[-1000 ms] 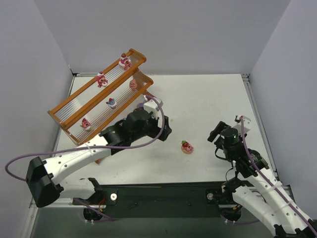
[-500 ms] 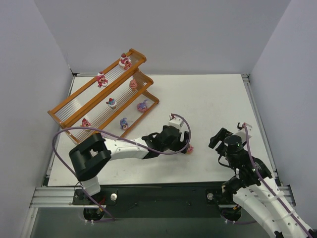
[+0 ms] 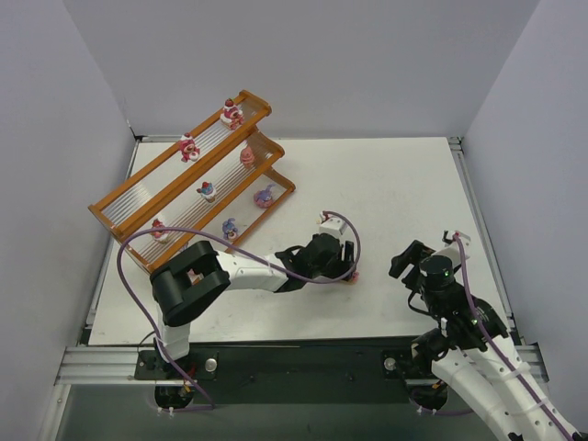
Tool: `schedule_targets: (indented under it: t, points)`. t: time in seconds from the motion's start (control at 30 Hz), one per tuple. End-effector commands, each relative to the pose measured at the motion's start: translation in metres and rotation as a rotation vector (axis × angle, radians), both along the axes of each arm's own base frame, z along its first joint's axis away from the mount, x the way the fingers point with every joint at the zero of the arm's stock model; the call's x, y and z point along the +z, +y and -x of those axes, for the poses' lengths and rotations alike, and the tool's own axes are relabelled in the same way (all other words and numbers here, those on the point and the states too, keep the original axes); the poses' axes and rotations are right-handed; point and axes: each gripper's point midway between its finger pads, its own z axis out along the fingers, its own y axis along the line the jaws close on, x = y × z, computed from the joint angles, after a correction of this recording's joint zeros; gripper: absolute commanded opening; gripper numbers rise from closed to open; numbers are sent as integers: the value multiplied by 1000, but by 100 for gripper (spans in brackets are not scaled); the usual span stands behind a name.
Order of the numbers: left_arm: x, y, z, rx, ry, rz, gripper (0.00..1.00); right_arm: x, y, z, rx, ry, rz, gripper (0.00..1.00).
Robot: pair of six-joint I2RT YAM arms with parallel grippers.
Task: Place and organize the plastic toys onto the shelf
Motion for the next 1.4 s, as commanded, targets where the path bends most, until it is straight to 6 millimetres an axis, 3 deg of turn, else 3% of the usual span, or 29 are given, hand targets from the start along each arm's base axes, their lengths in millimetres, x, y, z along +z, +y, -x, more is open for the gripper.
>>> schedule_targets:
  t: [0.0,0.07,0.37,0.63,0.7,0.8,0.83,0.87,0.9,1.07,1.1,1.17,1.2,1.23,1.3,1.37]
  points:
    - [26,-16,-13,15,-40,100,68,-10,-5,4,2,32,36,68]
    - [25,-16,-12,13,-33,101,62,-10,-5,4,4,32,40,68]
    - [16,-15,-9,8,17,88,60,-3,-9,8,3,-1,37,68]
    - [8,-15,-8,6,33,64,52,-2,-9,8,2,3,40,68]
    - [9,-15,-9,5,33,59,44,-3,-9,7,2,6,40,68]
    - [12,-12,-10,14,29,39,19,-3,-9,8,2,10,40,68]
    - [21,-10,-13,28,11,40,7,-3,-9,7,3,10,41,68]
    - [25,-8,-15,37,6,37,3,-4,-8,7,3,14,43,68]
    - [25,-3,-14,47,6,9,0,-4,-8,7,3,17,43,68]
    - [63,27,-18,140,-15,-51,0,-6,-6,5,9,23,39,68]
    - [63,42,-15,169,-4,-100,0,-6,-4,5,14,26,35,68]
    - [90,57,-13,220,-9,-85,0,-6,-2,4,20,26,28,67]
    - [90,73,-9,244,-7,-134,0,-7,0,4,27,28,21,67]
    - [109,83,-7,273,-14,-112,0,-7,2,3,31,27,17,67]
    - [116,108,0,306,-11,-173,0,-7,4,2,40,28,14,67]
    - [137,127,7,309,-29,-169,0,-8,5,1,42,33,11,66]
